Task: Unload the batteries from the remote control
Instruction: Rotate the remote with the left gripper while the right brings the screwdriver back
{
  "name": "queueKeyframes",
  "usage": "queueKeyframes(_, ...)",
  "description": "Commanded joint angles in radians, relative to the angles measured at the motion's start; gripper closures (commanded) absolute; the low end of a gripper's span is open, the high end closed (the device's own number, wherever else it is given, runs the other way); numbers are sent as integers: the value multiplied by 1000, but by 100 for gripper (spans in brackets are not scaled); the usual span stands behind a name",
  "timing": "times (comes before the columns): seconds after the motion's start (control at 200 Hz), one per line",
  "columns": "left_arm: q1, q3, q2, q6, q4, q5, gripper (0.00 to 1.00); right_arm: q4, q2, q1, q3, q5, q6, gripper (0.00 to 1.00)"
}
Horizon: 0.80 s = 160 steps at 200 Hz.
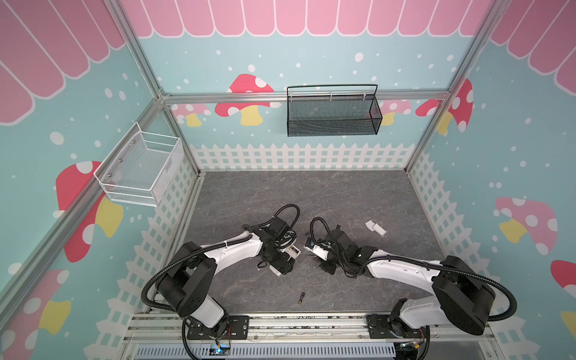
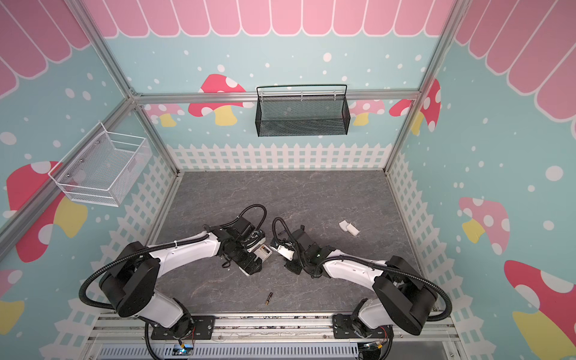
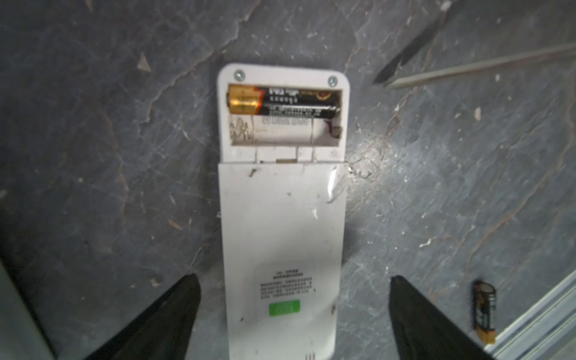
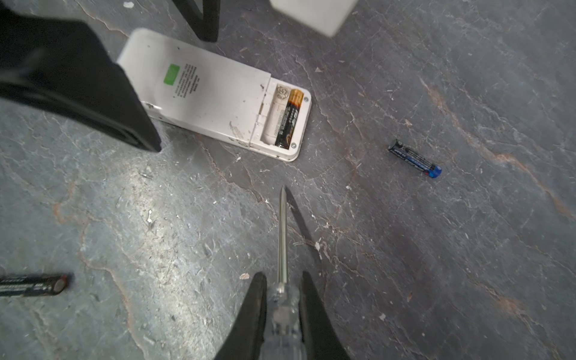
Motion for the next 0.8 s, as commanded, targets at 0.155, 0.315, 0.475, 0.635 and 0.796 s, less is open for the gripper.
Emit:
queueKeyframes(0.155, 131, 28, -122, 19, 17, 33, 1, 66, 107, 6, 79, -26, 14, 100)
queueKeyframes(0.315, 279, 49, -182, 116, 30, 93, 0, 97, 223, 9, 180, -45, -17, 100)
queueKeyframes(0.475, 399, 81, -246, 294, 0, 149, 1, 90, 375, 25, 327, -94, -72, 100)
queueKeyframes(0.635, 464, 88, -277, 637, -104, 223, 1, 70, 457, 47, 434, -174, -162, 100)
queueKeyframes(0.796, 507, 72, -250, 988, -269, 351, 1, 54, 429, 48, 440, -245, -286, 100)
